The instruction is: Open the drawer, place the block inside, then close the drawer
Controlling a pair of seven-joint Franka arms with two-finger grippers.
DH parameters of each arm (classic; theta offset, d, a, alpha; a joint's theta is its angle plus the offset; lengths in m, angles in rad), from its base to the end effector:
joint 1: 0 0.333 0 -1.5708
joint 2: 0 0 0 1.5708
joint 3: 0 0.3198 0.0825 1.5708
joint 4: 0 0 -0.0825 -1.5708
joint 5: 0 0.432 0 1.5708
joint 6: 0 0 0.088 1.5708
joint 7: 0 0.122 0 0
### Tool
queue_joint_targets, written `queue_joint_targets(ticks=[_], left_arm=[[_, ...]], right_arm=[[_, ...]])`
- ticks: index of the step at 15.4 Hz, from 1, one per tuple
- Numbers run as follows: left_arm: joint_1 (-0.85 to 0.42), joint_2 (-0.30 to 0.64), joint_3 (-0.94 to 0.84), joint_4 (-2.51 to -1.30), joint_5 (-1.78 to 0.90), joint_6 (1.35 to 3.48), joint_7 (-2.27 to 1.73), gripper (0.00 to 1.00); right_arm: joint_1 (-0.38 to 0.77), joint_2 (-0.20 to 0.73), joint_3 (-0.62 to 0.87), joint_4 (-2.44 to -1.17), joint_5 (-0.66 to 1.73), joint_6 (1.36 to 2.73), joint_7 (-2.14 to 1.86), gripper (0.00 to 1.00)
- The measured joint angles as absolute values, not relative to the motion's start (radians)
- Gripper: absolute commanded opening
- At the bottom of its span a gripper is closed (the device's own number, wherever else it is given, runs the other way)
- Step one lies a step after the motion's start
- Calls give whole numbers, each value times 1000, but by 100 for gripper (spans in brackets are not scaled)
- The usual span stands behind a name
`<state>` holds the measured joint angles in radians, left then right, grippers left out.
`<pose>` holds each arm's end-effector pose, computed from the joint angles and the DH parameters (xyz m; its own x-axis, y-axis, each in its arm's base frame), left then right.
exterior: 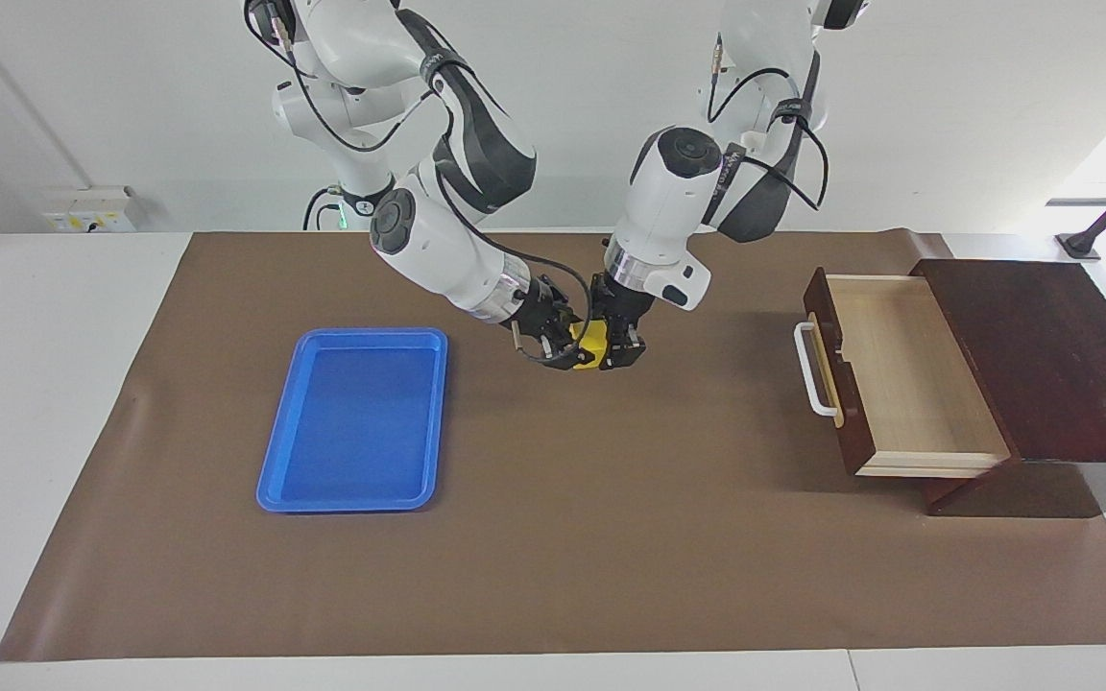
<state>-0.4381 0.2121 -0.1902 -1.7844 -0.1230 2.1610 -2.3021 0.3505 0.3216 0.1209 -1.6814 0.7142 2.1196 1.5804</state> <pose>0.5518 -0.4010 0.4221 -0.1635 0.9617 -0.2200 0.9850 0.1717 0.0186 0.6219 0.3516 0.4092 0.0750 -0.7781 -0.6236 -0.9939 -0.1089 0.0164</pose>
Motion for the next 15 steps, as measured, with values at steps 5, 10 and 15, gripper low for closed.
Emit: queue_joint_targets(ticks=[5,10,15], left_arm=[[-438,212,-190,-1784,-123,2161,-2301,0],[-438,211,-181,-1784,-123,2150,-2284,0],[-227,167,-154,-1753,-123,2002,-1955,0]], right_arm=[[350,321,121,-1681,714,2119,1580,99],[346,318,113,-1678,725,2119,1598,100],[295,297,104,-1673,725,2063,1596,100]])
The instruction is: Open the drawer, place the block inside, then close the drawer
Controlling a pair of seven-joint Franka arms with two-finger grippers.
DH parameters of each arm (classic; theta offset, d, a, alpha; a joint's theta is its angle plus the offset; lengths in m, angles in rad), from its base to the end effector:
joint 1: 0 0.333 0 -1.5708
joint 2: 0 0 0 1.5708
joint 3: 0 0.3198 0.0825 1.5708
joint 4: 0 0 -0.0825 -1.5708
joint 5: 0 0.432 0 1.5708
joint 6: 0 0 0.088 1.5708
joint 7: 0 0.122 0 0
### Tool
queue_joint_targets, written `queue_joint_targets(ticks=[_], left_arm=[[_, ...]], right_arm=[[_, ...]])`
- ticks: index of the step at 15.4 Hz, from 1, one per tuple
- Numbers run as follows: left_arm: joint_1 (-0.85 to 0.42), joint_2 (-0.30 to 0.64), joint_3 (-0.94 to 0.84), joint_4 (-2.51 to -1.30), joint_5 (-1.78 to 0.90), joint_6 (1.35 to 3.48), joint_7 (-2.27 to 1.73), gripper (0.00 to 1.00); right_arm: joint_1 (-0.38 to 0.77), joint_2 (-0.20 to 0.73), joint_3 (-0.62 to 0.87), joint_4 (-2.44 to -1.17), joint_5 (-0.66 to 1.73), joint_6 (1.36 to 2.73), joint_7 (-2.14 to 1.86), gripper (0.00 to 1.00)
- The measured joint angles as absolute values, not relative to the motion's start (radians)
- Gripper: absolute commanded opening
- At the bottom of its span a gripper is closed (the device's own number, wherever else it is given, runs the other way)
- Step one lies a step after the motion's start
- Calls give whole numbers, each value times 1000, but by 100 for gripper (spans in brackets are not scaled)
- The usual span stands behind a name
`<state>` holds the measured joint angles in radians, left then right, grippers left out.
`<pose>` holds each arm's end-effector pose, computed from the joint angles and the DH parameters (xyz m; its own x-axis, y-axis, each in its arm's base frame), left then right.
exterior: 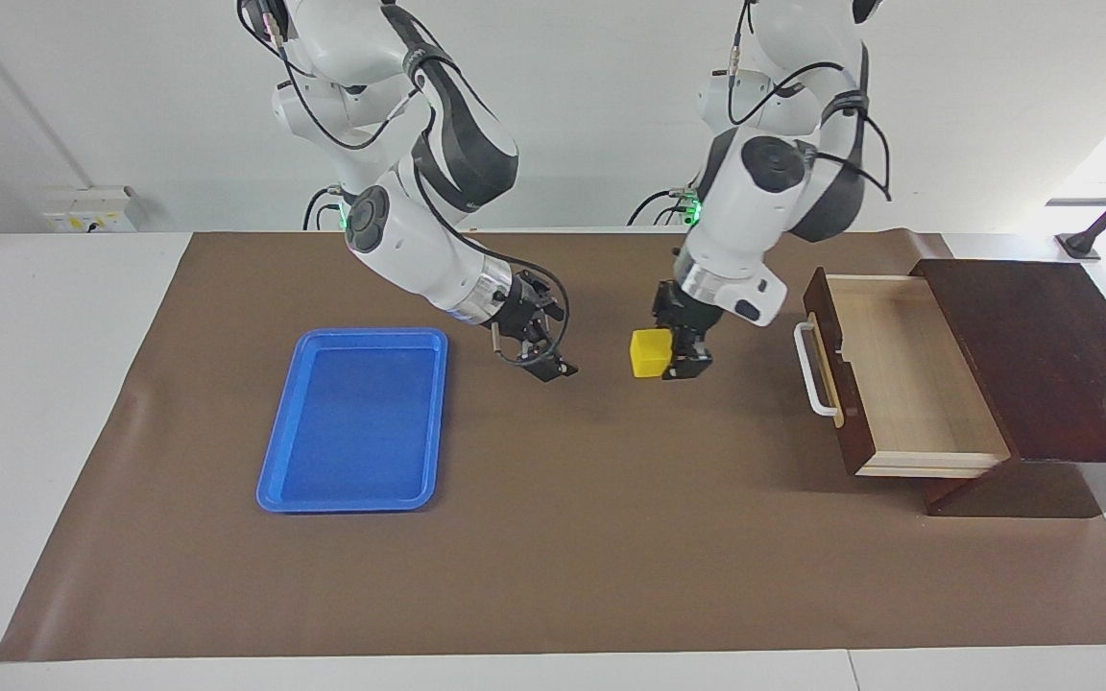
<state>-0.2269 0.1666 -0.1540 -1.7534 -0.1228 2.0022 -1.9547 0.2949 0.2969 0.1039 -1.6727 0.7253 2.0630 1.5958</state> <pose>0.6168 -0.2520 0.4520 -0.0505 0.9858 -0.1600 0.9983 0.0546 0.0214 0.6379 0.3097 0.4273 0.0183 -0.7737 -0.6333 -0.9976 -0.0565 0.0403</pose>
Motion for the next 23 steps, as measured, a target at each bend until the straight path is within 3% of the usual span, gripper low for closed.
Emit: queue_joint_targets(ticks=[7,14,15,16,18,23], left_arm=[[160,125,-145,-1716,-123,1873,-1475,0],[266,125,-146,-1827,-123,1946,-1286,0],[266,119,-148,-1855,-123,1967,-1284,14],[266,109,-151,-1883,-123,1985,-1284,52],[266,91,-154,-1923,-123,2007,-1283,100],[260,74,-161,-1902,-123,1991,-1284,100]], right_arm=[[124,189,98,-1663,534,1796,1186,100],[-12,94,95,-1663,273,1604,497,100],[-22,78,95,-1663,225,1594,417,100],[-27,62,95,-1663,177,1590,355,100],[-34,31,95,-1663,104,1590,268,100],[-60,-37,115,-1663,-3,1543,73,100]])
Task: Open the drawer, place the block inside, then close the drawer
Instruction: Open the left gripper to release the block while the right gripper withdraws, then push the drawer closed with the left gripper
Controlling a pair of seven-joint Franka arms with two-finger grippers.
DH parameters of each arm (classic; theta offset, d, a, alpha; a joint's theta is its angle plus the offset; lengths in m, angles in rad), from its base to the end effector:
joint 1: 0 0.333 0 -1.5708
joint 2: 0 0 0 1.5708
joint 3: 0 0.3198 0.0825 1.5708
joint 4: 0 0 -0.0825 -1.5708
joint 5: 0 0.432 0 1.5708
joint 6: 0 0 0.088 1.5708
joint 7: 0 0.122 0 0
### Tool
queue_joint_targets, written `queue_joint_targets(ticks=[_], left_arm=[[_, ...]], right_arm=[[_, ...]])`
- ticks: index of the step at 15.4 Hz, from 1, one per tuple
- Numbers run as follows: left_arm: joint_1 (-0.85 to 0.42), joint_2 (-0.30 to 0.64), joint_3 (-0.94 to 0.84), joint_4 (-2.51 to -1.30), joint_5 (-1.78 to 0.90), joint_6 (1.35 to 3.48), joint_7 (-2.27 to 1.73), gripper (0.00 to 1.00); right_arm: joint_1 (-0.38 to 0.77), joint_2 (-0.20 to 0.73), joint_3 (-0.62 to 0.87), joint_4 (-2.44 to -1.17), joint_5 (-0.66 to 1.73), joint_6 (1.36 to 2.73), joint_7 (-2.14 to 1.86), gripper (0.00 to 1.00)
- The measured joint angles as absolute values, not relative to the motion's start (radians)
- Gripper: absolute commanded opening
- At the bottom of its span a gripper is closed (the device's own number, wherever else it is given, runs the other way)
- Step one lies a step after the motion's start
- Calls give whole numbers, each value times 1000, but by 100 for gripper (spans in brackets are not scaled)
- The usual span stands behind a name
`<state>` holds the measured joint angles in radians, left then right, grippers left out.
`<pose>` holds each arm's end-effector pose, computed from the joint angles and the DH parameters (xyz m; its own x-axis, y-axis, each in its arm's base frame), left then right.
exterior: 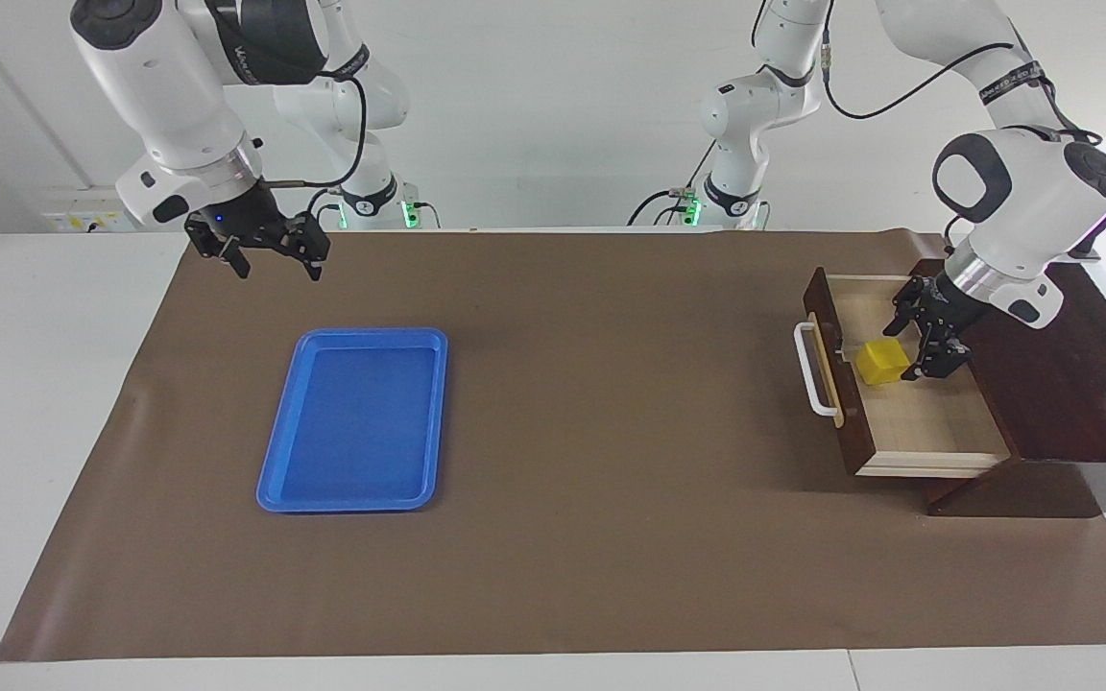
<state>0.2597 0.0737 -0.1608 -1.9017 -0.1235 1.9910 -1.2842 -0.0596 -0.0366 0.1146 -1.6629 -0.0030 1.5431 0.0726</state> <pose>0.6232 0.0539 0.4322 0.1391 0.9834 -0.1162 0.9898 -0.1343 0.0479 0.5834 0.0328 0.5850 0.9964 -0.0183 -0.0826 -0.0173 -0.9998 0.0132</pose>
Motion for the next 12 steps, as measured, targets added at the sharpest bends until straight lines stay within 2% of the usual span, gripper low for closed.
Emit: queue_joint_targets(ticks=[4,7,9,12], left_arm=[[128,90,-168,-1808,-100,1932,-1410,100],[-30,95,-175,-1852,-14,1940,-1523,100],[-56,95,-175,-1899,28,1958,-1541,100],[-17,95,-157,-1922,105,1976,-1531,100]], right_arm=[[-129,-60,163,-1657,-8,1500,-90,100],[-143,-58,157,-1647,-8,1500,-128,100],[-145,-49,148,-1646,-8,1502,-128,100],[-147,-34,143,-1646,-8,1504,-127,100]])
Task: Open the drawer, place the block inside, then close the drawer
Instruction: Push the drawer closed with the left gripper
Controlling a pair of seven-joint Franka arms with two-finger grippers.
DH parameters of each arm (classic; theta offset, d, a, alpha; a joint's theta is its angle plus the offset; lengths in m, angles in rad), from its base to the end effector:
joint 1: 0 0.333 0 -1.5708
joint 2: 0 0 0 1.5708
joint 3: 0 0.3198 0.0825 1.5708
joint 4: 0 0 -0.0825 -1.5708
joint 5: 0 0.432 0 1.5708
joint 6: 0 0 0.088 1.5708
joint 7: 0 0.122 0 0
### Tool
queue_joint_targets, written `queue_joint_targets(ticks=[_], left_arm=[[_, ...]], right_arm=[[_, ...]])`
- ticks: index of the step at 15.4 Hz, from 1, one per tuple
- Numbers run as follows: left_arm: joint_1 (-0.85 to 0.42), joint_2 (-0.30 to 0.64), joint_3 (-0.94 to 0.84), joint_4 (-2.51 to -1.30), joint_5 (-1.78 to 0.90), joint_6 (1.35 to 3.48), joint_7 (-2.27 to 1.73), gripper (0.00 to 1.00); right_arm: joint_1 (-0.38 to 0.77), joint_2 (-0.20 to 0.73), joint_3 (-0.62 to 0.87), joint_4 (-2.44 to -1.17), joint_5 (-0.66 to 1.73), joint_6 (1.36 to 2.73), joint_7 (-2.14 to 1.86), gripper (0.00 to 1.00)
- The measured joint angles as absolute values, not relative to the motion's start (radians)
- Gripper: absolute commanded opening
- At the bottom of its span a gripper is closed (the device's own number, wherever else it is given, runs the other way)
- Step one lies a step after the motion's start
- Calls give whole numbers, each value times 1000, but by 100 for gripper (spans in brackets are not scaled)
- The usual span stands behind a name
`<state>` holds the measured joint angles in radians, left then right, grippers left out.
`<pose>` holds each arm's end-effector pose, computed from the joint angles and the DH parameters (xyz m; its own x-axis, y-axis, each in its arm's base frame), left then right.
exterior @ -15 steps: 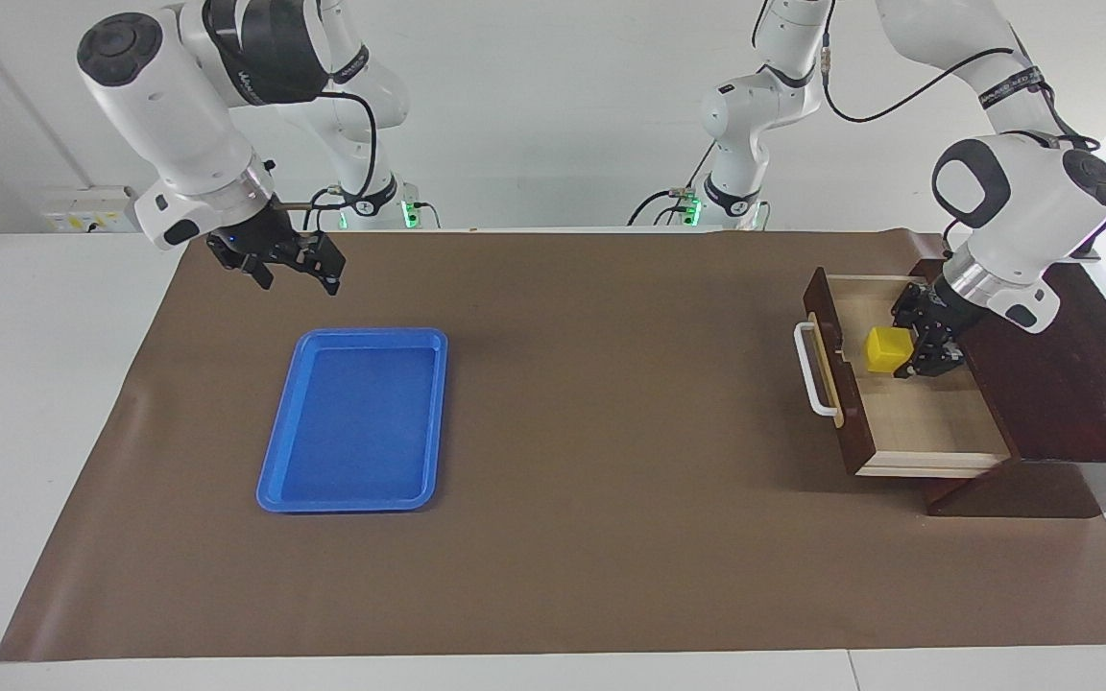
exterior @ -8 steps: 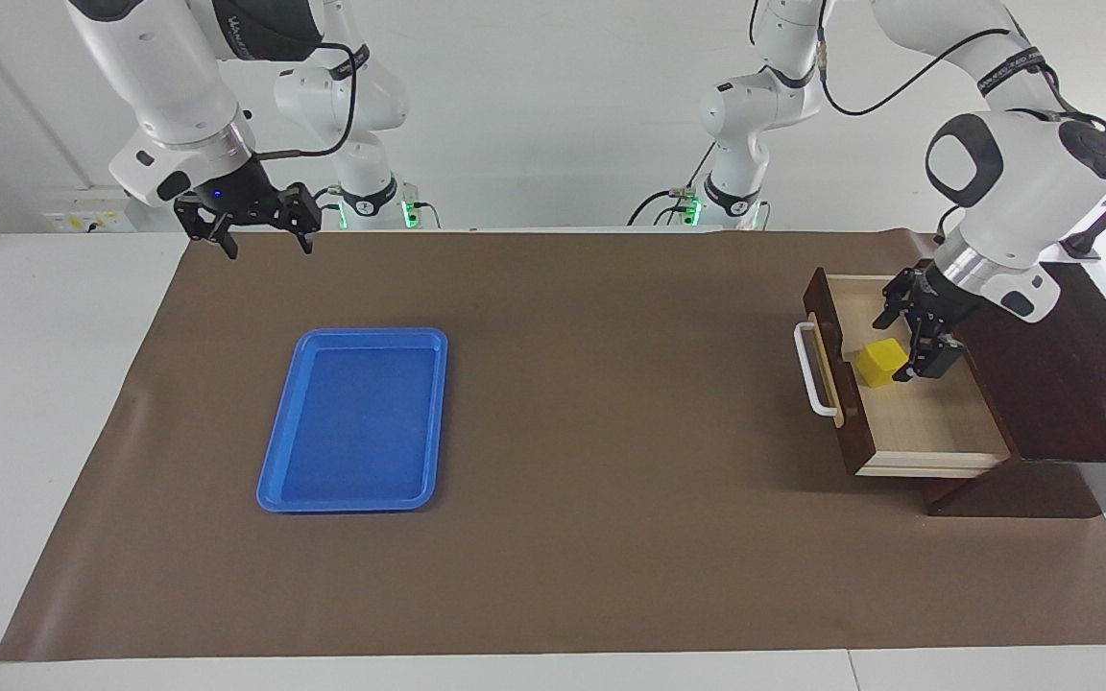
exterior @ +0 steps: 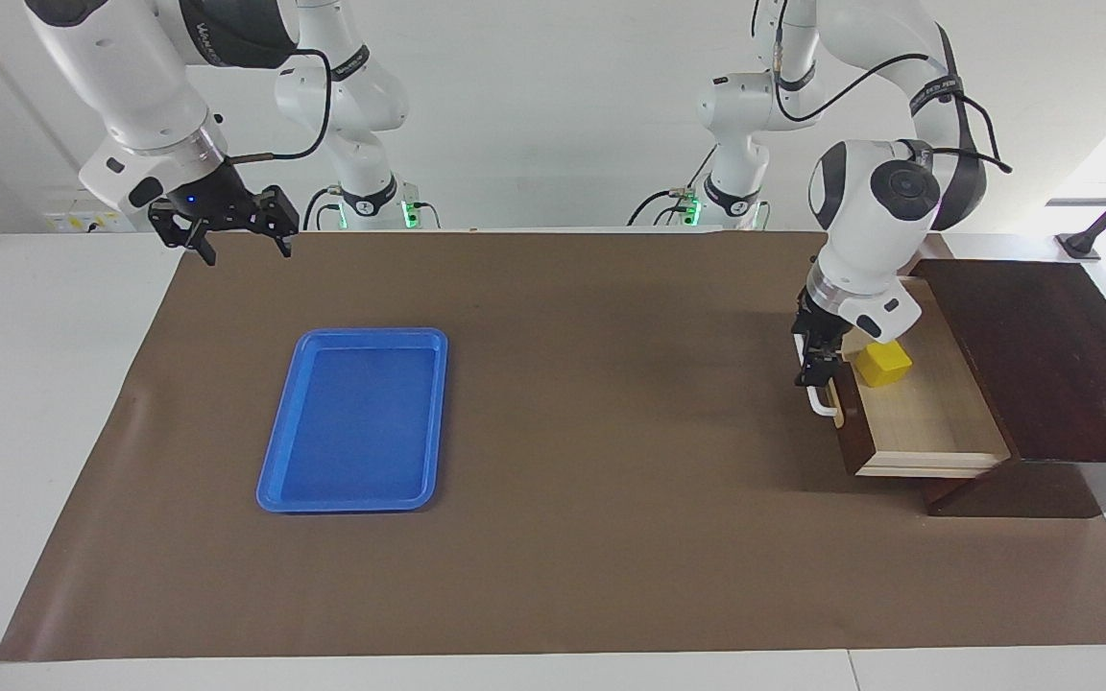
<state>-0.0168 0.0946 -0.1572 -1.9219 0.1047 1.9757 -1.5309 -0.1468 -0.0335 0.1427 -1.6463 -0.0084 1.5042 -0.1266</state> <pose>0.6130 -0.0980 0.4073 0.2548 0.9639 0.0779 0.9667 -0.2519 -0.0441 0.5812 -0.0023 0.5887 0.9866 0.1211 -0.1095 0.1217 -0.9926 -0.0007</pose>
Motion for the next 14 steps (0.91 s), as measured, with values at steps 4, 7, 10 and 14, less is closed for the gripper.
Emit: queue_joint_targets(ticks=[4,7,10,14], left_arm=[[28,90,-160,-1918,141,1977,-1517,100],[109,89,-158,-1909,156,1985,-1475,100],[180,89,-154,-1908,159,1996,-1390,100],[210,89,-152,-1907,168,2002,-1333,100]], right_arm=[[-147,-30,143,-1646,-8,1504,-126,100],[-147,-30,142,-1646,-8,1504,-125,100],[-147,-30,137,-1646,-8,1504,-125,100],[-147,-30,128,-1646,-8,1503,-125,100]])
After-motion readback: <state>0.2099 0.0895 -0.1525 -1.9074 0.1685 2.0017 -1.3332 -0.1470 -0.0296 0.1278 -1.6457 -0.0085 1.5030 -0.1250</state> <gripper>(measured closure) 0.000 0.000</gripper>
